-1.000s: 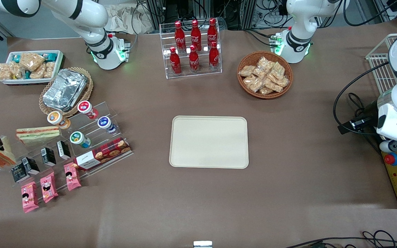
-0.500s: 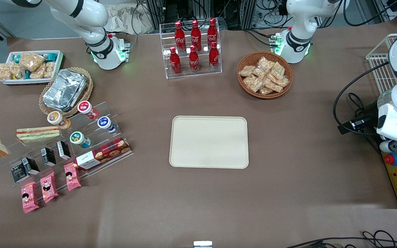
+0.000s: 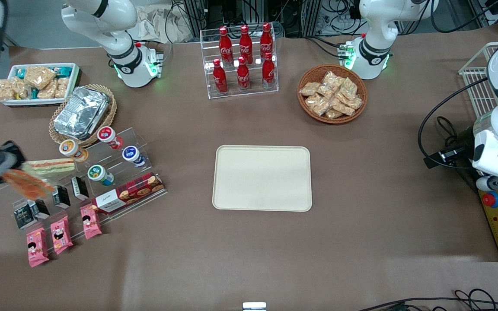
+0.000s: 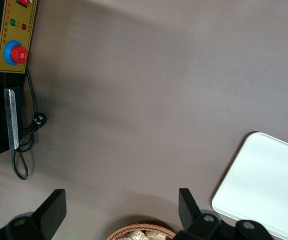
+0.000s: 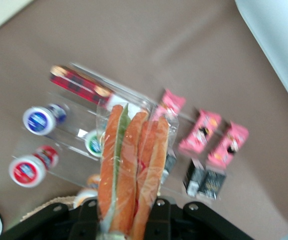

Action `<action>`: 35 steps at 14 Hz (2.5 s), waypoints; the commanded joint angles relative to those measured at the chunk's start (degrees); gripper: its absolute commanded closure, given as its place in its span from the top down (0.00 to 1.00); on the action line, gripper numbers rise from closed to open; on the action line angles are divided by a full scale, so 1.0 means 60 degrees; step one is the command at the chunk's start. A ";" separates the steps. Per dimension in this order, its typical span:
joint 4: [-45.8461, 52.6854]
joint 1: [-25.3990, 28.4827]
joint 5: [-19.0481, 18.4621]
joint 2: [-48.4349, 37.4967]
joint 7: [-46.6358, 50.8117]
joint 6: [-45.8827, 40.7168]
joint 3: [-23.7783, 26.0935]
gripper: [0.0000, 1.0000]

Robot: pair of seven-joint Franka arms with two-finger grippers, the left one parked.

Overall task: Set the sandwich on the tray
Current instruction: 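Carry the sandwich with the right gripper over the cream tray, then lower the sandwich onto the tray and open the right gripper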

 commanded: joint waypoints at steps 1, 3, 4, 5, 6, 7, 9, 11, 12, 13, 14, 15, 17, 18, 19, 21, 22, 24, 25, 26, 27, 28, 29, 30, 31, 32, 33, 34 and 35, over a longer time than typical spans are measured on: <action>0.0067 0.1076 0.0119 0.0125 0.0441 -0.0003 0.0046 0.25; 0.0067 0.1707 0.0207 0.0402 0.1144 0.0187 0.0309 0.25; 0.0067 0.1942 0.0237 0.0606 0.1379 0.0537 0.0456 0.25; 0.0067 0.2075 0.0483 0.0783 0.1483 0.0859 0.0588 0.25; 0.0067 0.2120 0.0790 0.0973 0.1499 0.1210 0.0676 0.25; 0.0067 0.2149 0.1026 0.1149 0.1499 0.1663 0.0851 0.25; 0.0067 0.2164 0.1145 0.1529 0.1499 0.2470 0.1173 0.25; 0.0067 0.2164 0.1131 0.2027 0.1586 0.3362 0.1787 0.25; 0.0067 0.2178 0.1130 0.2290 0.1674 0.3846 0.2080 0.25; 0.0067 0.2382 0.1072 0.2569 0.1747 0.4242 0.2228 0.25; 0.0067 0.2746 0.1043 0.2818 0.1879 0.4623 0.2215 0.25; 0.0067 0.3011 0.1014 0.3081 0.2184 0.5091 0.2215 0.25; 0.0067 0.3640 0.0548 0.3492 0.2377 0.5621 0.2186 0.25; 0.0067 0.3817 0.0153 0.3625 0.2494 0.5681 0.2186 0.25; 0.0067 0.4037 -0.0155 0.3800 0.2785 0.5711 0.2186 0.25; 0.0067 0.4433 -0.0829 0.4152 0.3182 0.6104 0.2186 0.25; 0.0052 0.4536 -0.0948 0.4298 0.3184 0.6208 0.2186 0.25; 0.0052 0.4537 -0.0979 0.4591 0.3140 0.6398 0.2186 0.26; 0.0052 0.4537 -0.0993 0.4796 0.3140 0.6646 0.2186 0.28; 0.0052 0.4522 -0.1110 0.5015 0.3140 0.6938 0.2171 0.35; 0.0052 0.4537 -0.1314 0.5235 0.3169 0.7188 0.2186 0.37; 0.0052 0.4580 -0.1403 0.5353 0.3198 0.7292 0.2171 0.37; 0.0052 0.4581 -0.1404 0.5471 0.3198 0.7380 0.2171 0.37; 0.0052 0.4581 -0.1404 0.5544 0.3198 0.7497 0.2142 0.37; 0.0052 0.4595 -0.1404 0.5618 0.3184 0.7585 0.2098 0.37; 0.0038 0.4581 -0.1404 0.5618 0.3184 0.7600 0.2083 0.37; 0.0038 0.4581 -0.1404 0.5618 0.3198 0.7601 0.2069 0.42; 0.0038 0.4581 -0.1360 0.5604 0.3256 0.7601 0.2069 0.97; 0.0023 0.4508 -0.1331 0.5560 0.3242 0.7601 0.2083 1.00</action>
